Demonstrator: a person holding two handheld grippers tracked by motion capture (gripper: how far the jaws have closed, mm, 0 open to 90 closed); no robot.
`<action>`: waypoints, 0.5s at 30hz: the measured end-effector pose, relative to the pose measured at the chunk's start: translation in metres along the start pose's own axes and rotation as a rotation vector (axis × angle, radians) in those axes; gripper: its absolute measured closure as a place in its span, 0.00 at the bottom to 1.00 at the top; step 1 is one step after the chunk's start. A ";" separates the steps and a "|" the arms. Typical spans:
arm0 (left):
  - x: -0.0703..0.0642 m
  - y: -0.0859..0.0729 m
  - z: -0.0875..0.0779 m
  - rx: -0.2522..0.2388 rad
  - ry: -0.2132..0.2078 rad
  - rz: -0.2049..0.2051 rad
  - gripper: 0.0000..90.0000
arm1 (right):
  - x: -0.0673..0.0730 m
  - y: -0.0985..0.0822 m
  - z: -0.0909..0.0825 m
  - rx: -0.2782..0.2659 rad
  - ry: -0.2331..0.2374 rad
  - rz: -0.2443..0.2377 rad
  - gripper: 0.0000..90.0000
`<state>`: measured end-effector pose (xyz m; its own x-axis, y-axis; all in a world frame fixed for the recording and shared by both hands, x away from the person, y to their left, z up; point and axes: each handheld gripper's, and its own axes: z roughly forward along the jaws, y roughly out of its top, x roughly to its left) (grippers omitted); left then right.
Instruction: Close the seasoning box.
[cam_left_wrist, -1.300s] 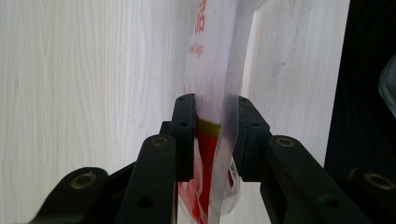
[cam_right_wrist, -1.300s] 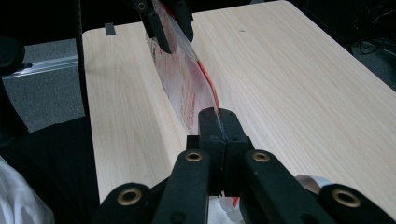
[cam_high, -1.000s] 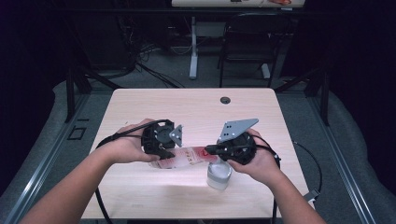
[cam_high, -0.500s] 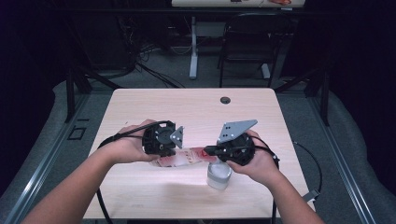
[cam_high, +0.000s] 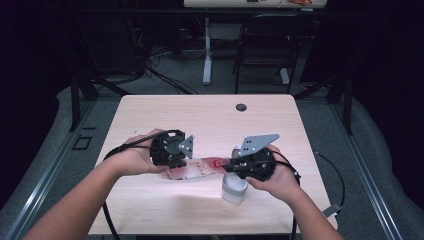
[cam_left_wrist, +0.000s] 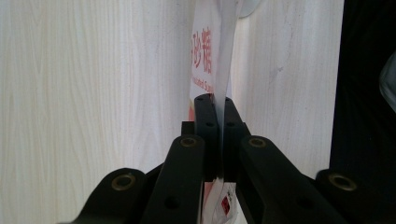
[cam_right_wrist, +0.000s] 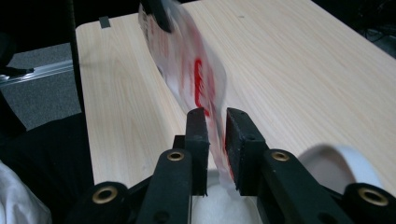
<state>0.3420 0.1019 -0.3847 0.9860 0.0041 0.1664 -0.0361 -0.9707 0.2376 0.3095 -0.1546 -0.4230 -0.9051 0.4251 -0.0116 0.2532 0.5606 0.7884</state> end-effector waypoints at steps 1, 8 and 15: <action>0.000 0.000 0.000 0.000 0.000 0.000 1.00 | -0.002 -0.004 0.001 0.002 -0.001 0.009 0.89; 0.001 -0.001 0.001 -0.010 -0.002 -0.010 1.00 | -0.009 -0.026 0.006 0.015 -0.009 0.047 0.94; 0.002 -0.004 0.003 -0.016 -0.003 -0.019 1.00 | -0.010 -0.029 0.007 0.017 -0.003 0.053 0.99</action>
<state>0.3449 0.1052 -0.3876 0.9871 0.0216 0.1587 -0.0200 -0.9665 0.2559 0.3139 -0.1704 -0.4497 -0.8892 0.4567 0.0286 0.3070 0.5489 0.7774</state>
